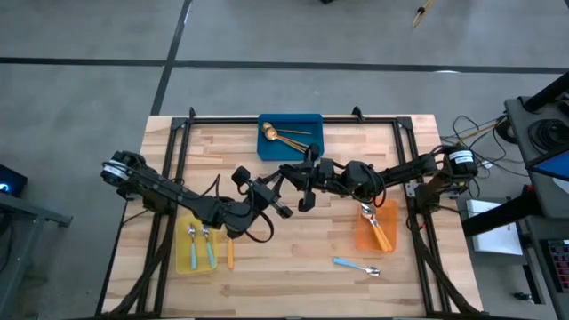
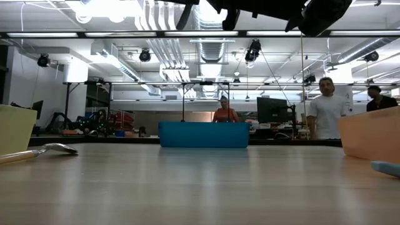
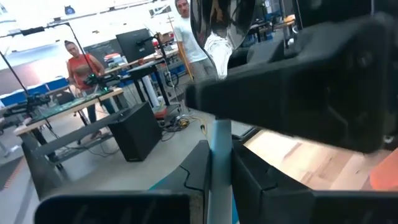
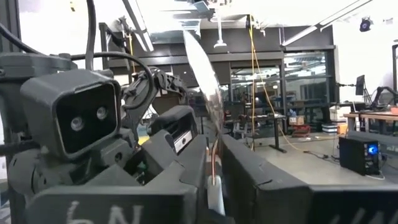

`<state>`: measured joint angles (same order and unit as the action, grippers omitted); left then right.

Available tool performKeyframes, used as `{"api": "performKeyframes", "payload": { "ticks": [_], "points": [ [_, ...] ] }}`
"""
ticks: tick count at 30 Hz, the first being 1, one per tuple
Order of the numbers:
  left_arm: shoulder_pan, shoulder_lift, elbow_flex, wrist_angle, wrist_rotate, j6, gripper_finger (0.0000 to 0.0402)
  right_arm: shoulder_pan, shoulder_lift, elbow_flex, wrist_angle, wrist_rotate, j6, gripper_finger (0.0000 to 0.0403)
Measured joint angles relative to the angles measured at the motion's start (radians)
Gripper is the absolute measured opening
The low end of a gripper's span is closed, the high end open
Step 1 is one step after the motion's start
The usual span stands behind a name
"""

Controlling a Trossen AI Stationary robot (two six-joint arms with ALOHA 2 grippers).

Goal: Sort silverware by color (type)
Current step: Put the blue spoon into the yellow bin

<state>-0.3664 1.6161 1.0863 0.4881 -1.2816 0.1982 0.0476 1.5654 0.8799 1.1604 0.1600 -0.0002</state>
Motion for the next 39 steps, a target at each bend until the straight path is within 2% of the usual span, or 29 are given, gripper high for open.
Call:
{"api": "performKeyframes", "payload": {
  "ticks": [5,9,12,16,21,25,28,32,36,39],
  "points": [
    [-0.018,-0.025,0.000,-0.013,-0.003,-0.035,0.0023,-0.002,-0.003,0.000,-0.022,0.024,-0.002,0.0085],
    [-0.046,-0.052,0.000,-0.093,-0.020,-0.083,0.0023,0.000,-0.027,0.000,-0.083,0.053,-0.043,0.0112],
    [-0.068,-0.101,0.000,-0.253,-0.028,-0.227,0.0023,-0.002,-0.056,0.000,-0.142,0.085,-0.047,0.0126],
    [-0.082,-0.193,0.000,-0.609,0.029,-0.544,0.0023,-0.003,-0.095,0.000,-0.216,0.087,-0.065,0.0135],
    [-0.082,-0.318,0.000,-1.036,0.238,-1.015,0.0023,-0.003,-0.138,-0.001,-0.304,0.082,-0.080,0.0137],
    [-0.082,-0.398,0.000,-1.262,0.388,-1.303,0.0023,-0.002,-0.147,-0.001,-0.320,0.088,-0.087,0.0137],
    [-0.082,-0.436,0.000,-1.385,0.578,-1.525,0.0023,-0.002,-0.148,-0.001,-0.335,0.113,-0.103,0.0137],
    [-0.114,-0.437,0.000,-1.500,0.820,-1.775,0.0023,-0.002,-0.150,-0.001,-0.353,0.203,-0.141,0.0137],
    [-0.177,-0.397,-0.001,-1.569,0.960,-1.960,0.0023,-0.004,-0.150,-0.001,-0.371,0.239,-0.145,0.0137],
    [-0.244,-0.364,-0.001,-1.603,1.019,-2.079,0.0023,-0.004,-0.150,-0.001,-0.371,0.241,-0.145,0.0137]
  ]
}}
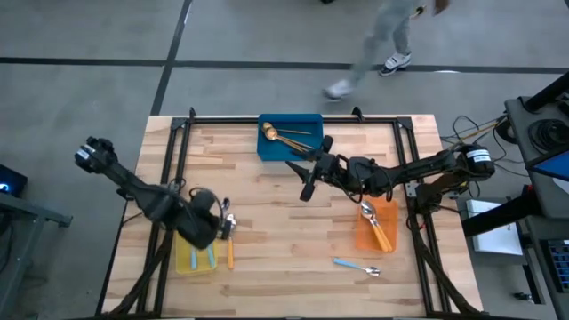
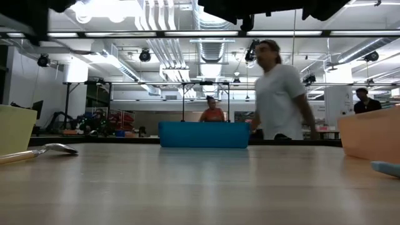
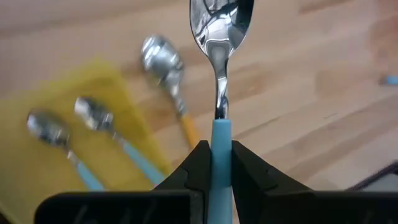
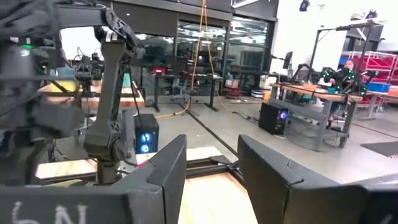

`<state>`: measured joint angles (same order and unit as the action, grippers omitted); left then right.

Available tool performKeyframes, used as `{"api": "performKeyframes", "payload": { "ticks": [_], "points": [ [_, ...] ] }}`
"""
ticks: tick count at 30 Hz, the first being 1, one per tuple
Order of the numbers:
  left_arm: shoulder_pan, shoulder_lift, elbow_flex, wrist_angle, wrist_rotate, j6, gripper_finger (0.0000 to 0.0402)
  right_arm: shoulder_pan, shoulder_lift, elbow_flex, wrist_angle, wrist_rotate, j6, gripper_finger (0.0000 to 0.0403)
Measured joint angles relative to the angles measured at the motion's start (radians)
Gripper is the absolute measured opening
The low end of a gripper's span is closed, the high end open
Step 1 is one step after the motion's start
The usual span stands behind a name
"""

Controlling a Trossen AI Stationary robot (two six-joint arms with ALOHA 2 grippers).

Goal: Sort silverware by color (type)
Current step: Put the blue spoon into the yellow bin

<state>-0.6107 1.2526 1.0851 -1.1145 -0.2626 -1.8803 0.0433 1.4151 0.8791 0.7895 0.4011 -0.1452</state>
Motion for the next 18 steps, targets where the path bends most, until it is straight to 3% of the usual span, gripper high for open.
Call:
{"api": "performKeyframes", "payload": {
  "ticks": [8,11,18],
  "points": [
    [-0.204,0.076,-0.013,-0.073,0.016,-0.342,0.0023,0.000,0.000,0.000,-0.002,0.001,-0.010,0.0137],
    [-0.228,0.083,-0.028,-0.080,0.085,-0.359,0.0023,0.000,0.000,0.000,-0.006,0.001,-0.010,0.0137],
    [-0.228,0.095,-0.069,-0.189,0.119,-0.327,0.0023,0.000,0.000,0.000,-0.006,0.003,-0.024,0.0137]
  ]
}}
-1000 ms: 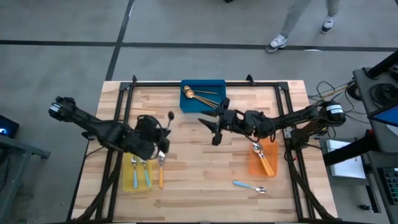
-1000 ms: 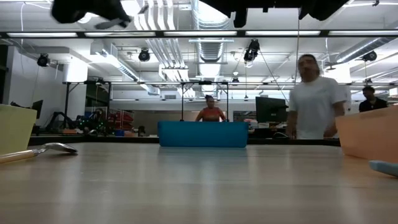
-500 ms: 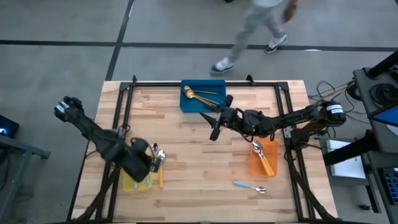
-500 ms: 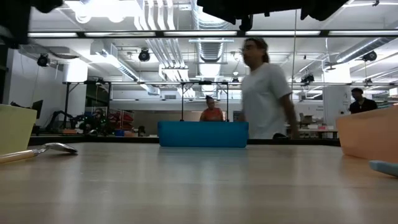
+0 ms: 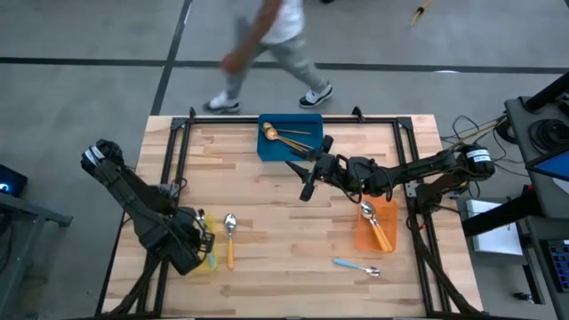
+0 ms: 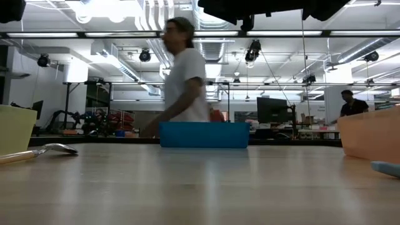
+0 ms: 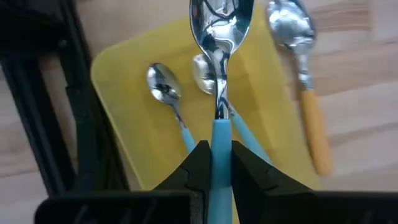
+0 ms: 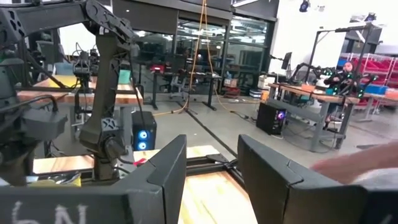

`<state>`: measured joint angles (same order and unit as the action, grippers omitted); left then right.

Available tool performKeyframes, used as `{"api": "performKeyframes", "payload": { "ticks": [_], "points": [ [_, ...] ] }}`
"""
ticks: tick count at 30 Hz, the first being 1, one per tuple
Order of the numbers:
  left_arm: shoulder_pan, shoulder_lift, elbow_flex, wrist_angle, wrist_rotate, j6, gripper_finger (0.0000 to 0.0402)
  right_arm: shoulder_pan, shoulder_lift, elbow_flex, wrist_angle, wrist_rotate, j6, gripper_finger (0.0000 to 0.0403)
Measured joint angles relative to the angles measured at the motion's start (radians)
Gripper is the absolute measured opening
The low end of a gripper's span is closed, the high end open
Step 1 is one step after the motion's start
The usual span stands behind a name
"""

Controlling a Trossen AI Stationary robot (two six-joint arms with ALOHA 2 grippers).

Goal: Sort silverware by color (type)
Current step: Put the blue spoon into the yellow bin

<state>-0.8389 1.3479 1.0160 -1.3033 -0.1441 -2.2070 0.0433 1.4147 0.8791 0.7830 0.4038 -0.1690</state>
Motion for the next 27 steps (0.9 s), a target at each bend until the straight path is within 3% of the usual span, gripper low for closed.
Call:
{"api": "performKeyframes", "payload": {
  "ticks": [8,13,16,20,24,27],
  "points": [
    [0.000,0.024,-0.044,0.054,0.005,-0.005,0.0024,0.000,-0.007,0.000,-0.037,0.072,-0.082,0.0137],
    [0.000,0.049,-0.045,0.051,0.005,-0.002,0.0026,0.010,-0.092,0.000,-0.227,0.055,-0.169,0.0137],
    [0.001,0.063,-0.050,0.048,0.005,0.000,0.0027,0.018,-0.180,0.000,-0.403,-0.049,-0.163,0.0137],
    [0.001,0.088,-0.056,0.049,0.006,0.006,0.0028,0.018,-0.307,-0.016,-0.563,-0.272,-0.090,0.0137],
    [0.001,0.107,-0.058,0.049,0.006,0.007,0.0028,0.020,-0.417,-0.067,-0.630,-0.493,-0.051,0.0137],
    [0.001,0.114,-0.058,0.050,0.006,0.011,0.0028,0.026,-0.489,-0.122,-0.636,-0.567,-0.049,0.0137]
  ]
}}
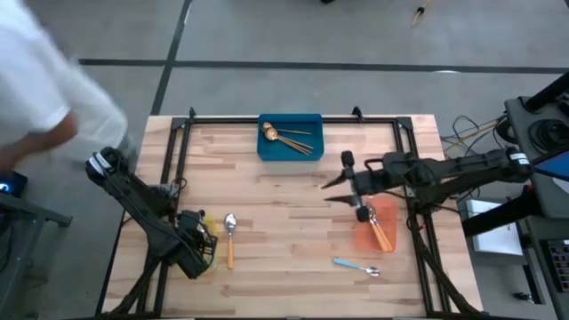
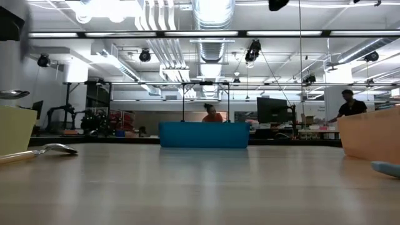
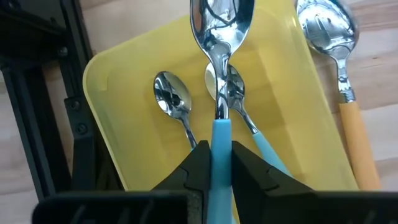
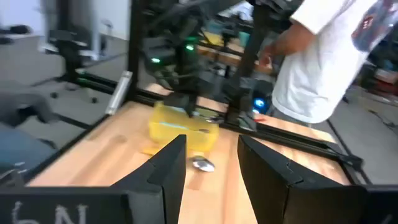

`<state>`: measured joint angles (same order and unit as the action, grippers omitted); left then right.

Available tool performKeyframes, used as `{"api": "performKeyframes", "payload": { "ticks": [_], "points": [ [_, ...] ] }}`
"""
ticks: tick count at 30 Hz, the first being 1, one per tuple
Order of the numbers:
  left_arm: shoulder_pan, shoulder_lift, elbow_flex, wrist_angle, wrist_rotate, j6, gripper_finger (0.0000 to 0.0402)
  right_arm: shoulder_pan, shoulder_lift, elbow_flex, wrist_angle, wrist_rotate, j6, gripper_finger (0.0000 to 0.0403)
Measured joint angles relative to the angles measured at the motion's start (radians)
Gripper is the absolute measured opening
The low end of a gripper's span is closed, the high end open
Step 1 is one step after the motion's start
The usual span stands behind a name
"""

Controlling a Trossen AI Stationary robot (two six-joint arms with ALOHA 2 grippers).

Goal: Sort silverware by color (type)
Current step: Put the blue spoon into the yellow bin, then put the orange spoon into the orange bin

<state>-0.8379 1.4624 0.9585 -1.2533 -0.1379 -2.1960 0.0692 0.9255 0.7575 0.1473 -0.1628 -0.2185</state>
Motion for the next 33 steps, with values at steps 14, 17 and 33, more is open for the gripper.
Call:
{"api": "performKeyframes", "payload": {
  "ticks": [14,17,33],
  "points": [
    [0.000,0.007,-0.013,0.015,0.000,-0.012,0.0029,0.003,-0.131,-0.096,0.001,-0.010,0.008,0.0137],
    [0.000,0.009,-0.013,0.022,0.000,-0.013,0.0029,0.003,-0.125,-0.096,0.014,-0.010,-0.001,0.0137],
    [0.000,0.066,-0.013,0.033,0.067,-0.016,0.0087,0.003,-0.125,-0.096,0.016,-0.010,0.000,0.0137]
  ]
}}
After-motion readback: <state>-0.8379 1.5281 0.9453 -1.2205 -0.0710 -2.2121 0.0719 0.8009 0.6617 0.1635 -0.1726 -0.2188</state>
